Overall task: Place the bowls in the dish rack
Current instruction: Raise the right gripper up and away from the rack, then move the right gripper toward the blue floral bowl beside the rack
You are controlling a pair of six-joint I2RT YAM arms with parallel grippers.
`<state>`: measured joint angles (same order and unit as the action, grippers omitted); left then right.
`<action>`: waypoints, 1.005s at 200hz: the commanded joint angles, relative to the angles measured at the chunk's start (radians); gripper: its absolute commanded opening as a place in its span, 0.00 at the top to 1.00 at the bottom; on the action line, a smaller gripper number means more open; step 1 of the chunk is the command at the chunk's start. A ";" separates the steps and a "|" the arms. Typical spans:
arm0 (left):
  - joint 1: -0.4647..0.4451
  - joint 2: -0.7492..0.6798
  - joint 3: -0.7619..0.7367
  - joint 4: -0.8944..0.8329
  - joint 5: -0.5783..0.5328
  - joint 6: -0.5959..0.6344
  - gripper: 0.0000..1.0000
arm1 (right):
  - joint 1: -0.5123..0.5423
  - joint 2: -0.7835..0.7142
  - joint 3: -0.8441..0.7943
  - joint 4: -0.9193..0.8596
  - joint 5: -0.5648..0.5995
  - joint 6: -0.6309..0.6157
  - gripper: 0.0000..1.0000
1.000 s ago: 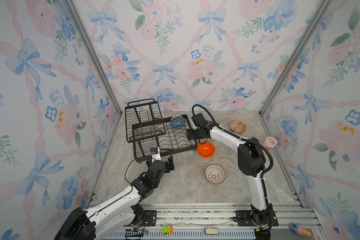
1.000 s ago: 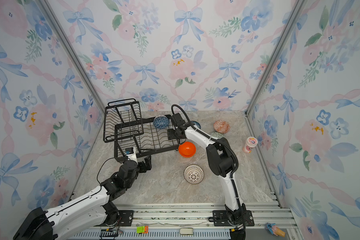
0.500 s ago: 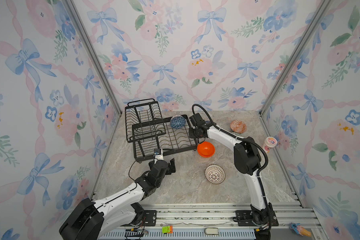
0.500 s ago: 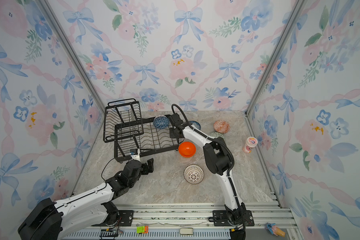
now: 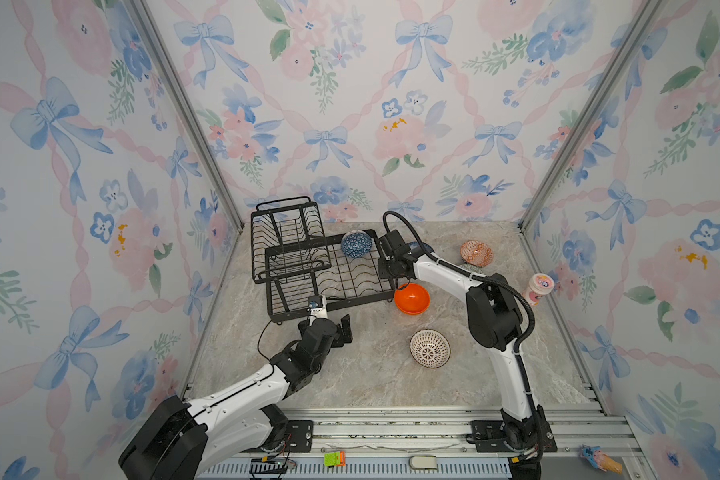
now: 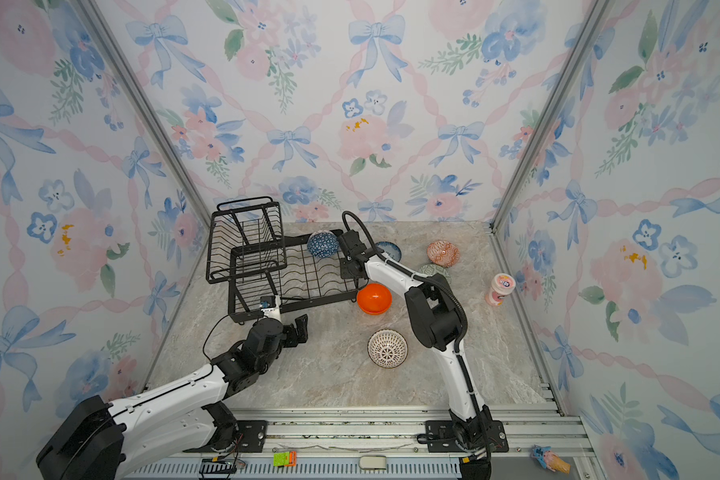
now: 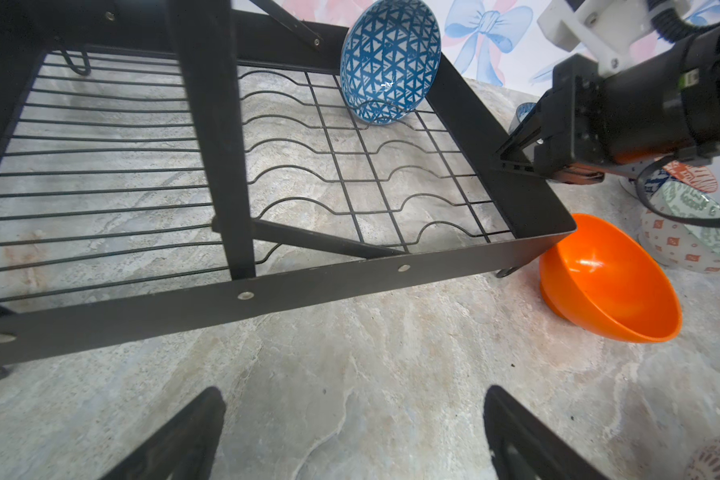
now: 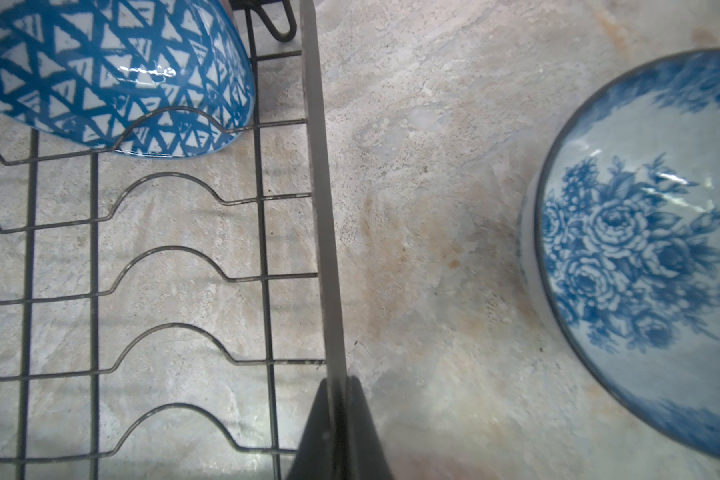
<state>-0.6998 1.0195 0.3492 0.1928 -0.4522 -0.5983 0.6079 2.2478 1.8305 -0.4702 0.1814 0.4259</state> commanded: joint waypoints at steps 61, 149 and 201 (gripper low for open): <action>0.018 0.006 0.051 -0.008 -0.019 0.035 0.02 | -0.074 -0.114 -0.151 0.026 0.024 0.061 1.00; 0.025 0.009 0.065 -0.018 -0.008 0.034 0.02 | -0.117 -0.144 -0.183 -0.026 0.073 0.089 1.00; 0.023 0.000 0.060 -0.017 -0.007 0.023 0.02 | -0.122 -0.168 -0.208 -0.022 0.064 0.081 0.99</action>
<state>-0.6804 1.0317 0.3885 0.1844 -0.4557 -0.5797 0.5251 2.1254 1.6501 -0.4580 0.2070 0.4297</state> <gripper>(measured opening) 0.979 0.055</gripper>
